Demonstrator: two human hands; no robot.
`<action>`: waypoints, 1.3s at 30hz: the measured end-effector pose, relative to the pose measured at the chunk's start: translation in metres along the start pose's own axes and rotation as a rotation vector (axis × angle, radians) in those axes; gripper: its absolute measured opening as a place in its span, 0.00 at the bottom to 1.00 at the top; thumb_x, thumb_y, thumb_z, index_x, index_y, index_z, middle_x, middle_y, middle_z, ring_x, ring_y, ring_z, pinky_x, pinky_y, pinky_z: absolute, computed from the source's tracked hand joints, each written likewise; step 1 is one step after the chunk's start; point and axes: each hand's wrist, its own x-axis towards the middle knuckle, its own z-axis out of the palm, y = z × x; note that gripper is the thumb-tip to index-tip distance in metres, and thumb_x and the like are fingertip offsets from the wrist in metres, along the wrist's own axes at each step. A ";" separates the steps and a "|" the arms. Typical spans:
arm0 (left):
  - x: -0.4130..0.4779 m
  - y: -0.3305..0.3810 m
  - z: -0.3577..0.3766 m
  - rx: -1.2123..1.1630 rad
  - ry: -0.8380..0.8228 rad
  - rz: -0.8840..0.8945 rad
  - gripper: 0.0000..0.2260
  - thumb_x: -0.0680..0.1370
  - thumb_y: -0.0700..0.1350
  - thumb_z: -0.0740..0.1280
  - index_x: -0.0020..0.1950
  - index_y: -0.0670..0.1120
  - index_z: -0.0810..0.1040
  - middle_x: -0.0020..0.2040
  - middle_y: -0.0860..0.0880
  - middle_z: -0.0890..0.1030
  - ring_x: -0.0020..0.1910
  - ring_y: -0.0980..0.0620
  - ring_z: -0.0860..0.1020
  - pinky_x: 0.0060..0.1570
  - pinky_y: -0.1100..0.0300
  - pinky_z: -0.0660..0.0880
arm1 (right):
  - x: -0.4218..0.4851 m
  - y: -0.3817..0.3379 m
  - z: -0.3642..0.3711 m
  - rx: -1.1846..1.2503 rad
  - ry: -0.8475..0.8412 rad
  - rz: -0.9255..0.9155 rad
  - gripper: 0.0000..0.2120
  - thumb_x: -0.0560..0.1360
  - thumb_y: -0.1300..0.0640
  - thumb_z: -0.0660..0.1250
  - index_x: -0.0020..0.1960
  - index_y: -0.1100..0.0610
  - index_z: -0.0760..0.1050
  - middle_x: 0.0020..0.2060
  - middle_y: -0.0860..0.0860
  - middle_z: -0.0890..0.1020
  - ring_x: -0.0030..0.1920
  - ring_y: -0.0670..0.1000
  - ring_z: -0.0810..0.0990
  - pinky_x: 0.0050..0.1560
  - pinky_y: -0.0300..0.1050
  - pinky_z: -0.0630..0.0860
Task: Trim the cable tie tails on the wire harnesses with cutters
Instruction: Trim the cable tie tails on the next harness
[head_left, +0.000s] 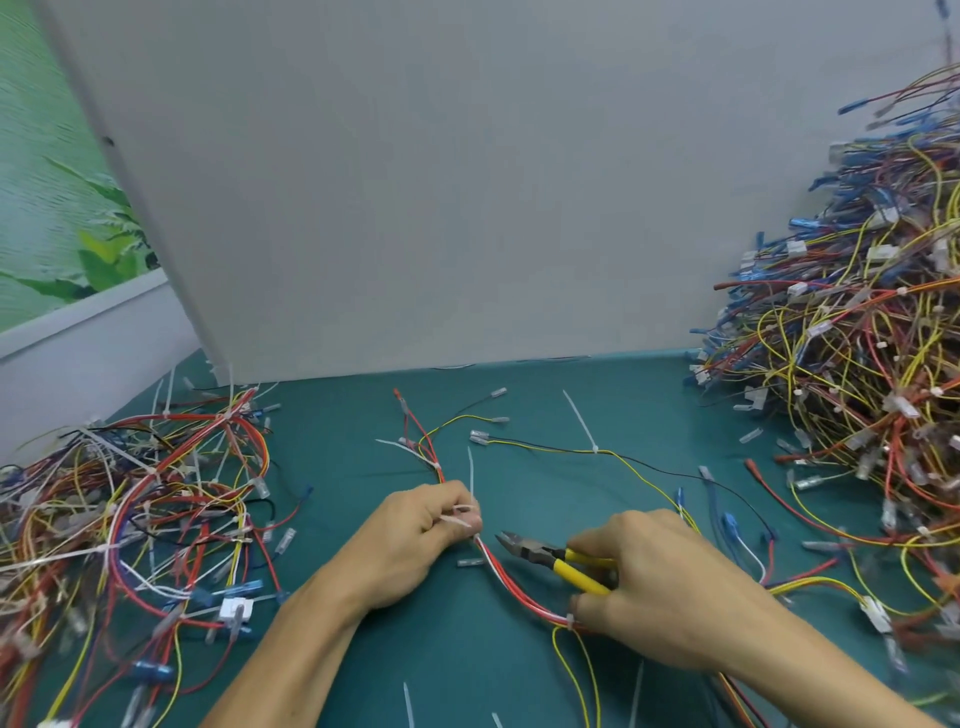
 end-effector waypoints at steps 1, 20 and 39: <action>0.000 0.000 0.000 -0.015 -0.003 -0.010 0.11 0.79 0.42 0.64 0.38 0.53 0.75 0.38 0.62 0.78 0.40 0.63 0.74 0.43 0.70 0.68 | 0.000 0.000 -0.001 -0.024 0.001 -0.010 0.11 0.66 0.47 0.64 0.37 0.54 0.70 0.30 0.51 0.71 0.37 0.56 0.73 0.35 0.47 0.71; 0.003 0.004 0.004 0.003 0.050 -0.008 0.14 0.80 0.45 0.63 0.35 0.53 0.68 0.32 0.64 0.73 0.34 0.62 0.69 0.37 0.69 0.66 | 0.007 -0.025 -0.005 -0.187 0.029 -0.014 0.09 0.68 0.51 0.63 0.38 0.56 0.68 0.34 0.51 0.71 0.37 0.58 0.70 0.28 0.41 0.61; 0.004 0.003 0.006 -0.014 0.064 -0.023 0.13 0.80 0.45 0.63 0.36 0.49 0.67 0.30 0.62 0.72 0.33 0.60 0.67 0.36 0.68 0.64 | 0.001 -0.039 0.010 -0.297 0.053 -0.055 0.07 0.74 0.57 0.60 0.41 0.53 0.62 0.42 0.53 0.64 0.41 0.59 0.64 0.29 0.44 0.54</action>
